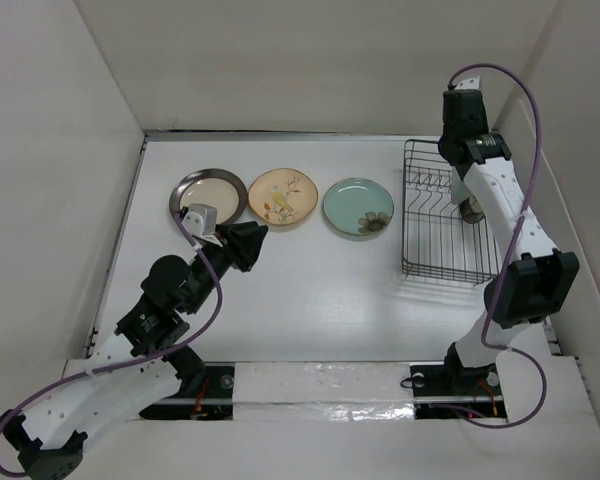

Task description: Load the plates into the dish rack

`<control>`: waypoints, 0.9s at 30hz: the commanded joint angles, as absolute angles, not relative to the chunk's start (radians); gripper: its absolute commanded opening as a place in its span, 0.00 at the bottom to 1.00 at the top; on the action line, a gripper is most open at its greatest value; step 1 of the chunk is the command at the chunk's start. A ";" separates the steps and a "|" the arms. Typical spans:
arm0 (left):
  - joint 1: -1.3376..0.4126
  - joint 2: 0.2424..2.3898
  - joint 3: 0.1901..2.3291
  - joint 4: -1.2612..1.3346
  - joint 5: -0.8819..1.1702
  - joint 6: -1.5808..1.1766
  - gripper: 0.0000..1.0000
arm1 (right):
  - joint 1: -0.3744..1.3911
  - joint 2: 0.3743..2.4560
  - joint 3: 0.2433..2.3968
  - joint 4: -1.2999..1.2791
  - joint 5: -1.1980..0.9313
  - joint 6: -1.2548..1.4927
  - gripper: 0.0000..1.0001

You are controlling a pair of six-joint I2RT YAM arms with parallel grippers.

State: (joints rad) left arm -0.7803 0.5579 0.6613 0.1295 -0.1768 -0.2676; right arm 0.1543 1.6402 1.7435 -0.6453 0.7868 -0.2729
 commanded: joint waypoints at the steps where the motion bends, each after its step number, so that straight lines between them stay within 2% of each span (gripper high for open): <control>1: -0.805 0.540 0.670 0.166 -0.178 -0.267 0.26 | 0.143 1.660 1.828 -0.611 0.862 -0.363 0.00; 11: -0.862 0.512 0.669 0.156 -0.244 -0.250 0.26 | 0.104 1.713 1.798 -0.587 0.974 -0.388 0.00; 27: -0.882 0.495 0.669 0.152 -0.278 -0.238 0.26 | 0.086 1.812 1.755 -0.482 0.959 -0.457 0.00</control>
State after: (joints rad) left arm -0.8761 0.5068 0.6613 0.1215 -0.2672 -0.2481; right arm 0.0921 1.8339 1.7409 -0.6010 0.9028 -0.4122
